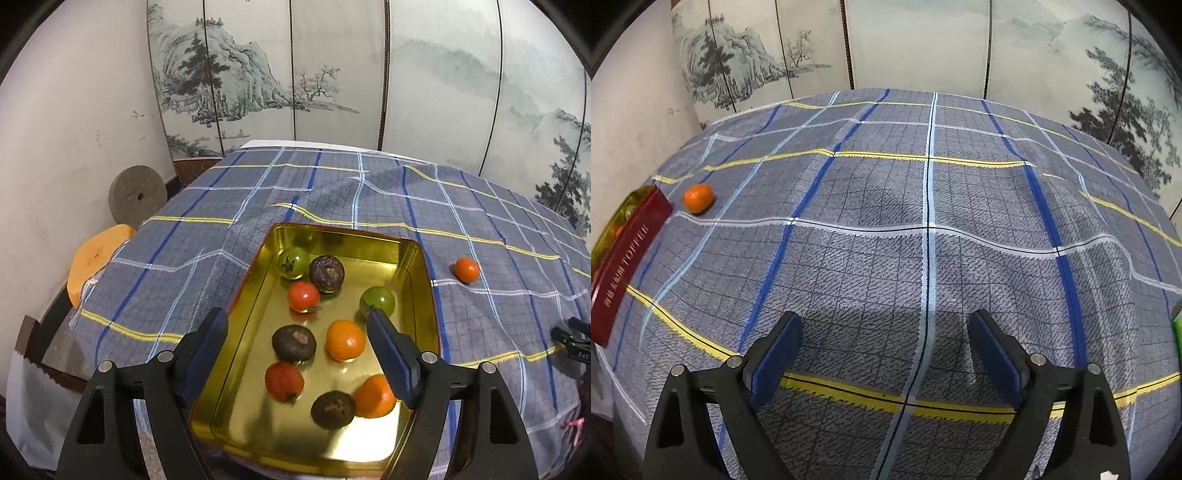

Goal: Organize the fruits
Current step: 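Move the right tool to the last orange tangerine and grasp it, then carry the tangerine into the tin and open the right tool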

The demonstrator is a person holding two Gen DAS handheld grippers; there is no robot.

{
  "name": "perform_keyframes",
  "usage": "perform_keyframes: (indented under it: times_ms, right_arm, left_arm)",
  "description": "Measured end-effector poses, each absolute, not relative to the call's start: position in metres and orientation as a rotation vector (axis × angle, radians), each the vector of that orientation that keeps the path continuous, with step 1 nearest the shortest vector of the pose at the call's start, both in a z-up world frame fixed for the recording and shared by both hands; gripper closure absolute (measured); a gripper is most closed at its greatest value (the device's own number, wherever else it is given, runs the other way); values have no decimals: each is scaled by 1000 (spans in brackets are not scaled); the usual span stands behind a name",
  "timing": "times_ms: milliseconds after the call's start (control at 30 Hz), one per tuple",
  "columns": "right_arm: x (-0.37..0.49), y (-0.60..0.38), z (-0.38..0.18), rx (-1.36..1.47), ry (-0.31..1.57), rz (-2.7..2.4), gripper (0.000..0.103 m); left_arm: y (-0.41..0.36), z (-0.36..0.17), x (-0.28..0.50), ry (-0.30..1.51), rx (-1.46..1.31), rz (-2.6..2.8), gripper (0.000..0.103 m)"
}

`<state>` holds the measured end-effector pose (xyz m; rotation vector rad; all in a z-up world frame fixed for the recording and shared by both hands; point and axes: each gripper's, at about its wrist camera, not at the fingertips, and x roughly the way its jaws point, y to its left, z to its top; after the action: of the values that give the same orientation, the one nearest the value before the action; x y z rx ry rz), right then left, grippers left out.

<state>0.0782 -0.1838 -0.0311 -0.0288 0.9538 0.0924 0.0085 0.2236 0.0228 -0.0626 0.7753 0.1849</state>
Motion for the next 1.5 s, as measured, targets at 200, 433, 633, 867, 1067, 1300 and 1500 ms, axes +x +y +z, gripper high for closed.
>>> perform_keyframes:
  times_ms: [200, 433, 633, 867, 1067, 1300, 1500]
  right_arm:
    - [73, -163, -1, 13, 878, 165, 22]
    - [89, -72, 27, -119, 827, 442, 22]
    - [126, -12, 11, -214, 846, 537, 37]
    - [166, 17, -9, -260, 872, 562, 40]
    - [187, 28, -31, -304, 949, 558, 70]
    - [141, 3, -1, -141, 896, 574, 71]
    - [63, 2, 43, -96, 791, 636, 71]
  left_arm:
    - [224, 26, -22, 744, -78, 172, 25]
    - [224, 26, -58, 720, -99, 161, 25]
    - [225, 22, -74, 738, -134, 146, 25]
    - [227, 22, -73, 743, -142, 143, 25]
    - [229, 12, -64, 781, -183, 142, 25]
    - [236, 12, -68, 780, -208, 158, 25]
    - [233, 19, -79, 760, -192, 173, 25]
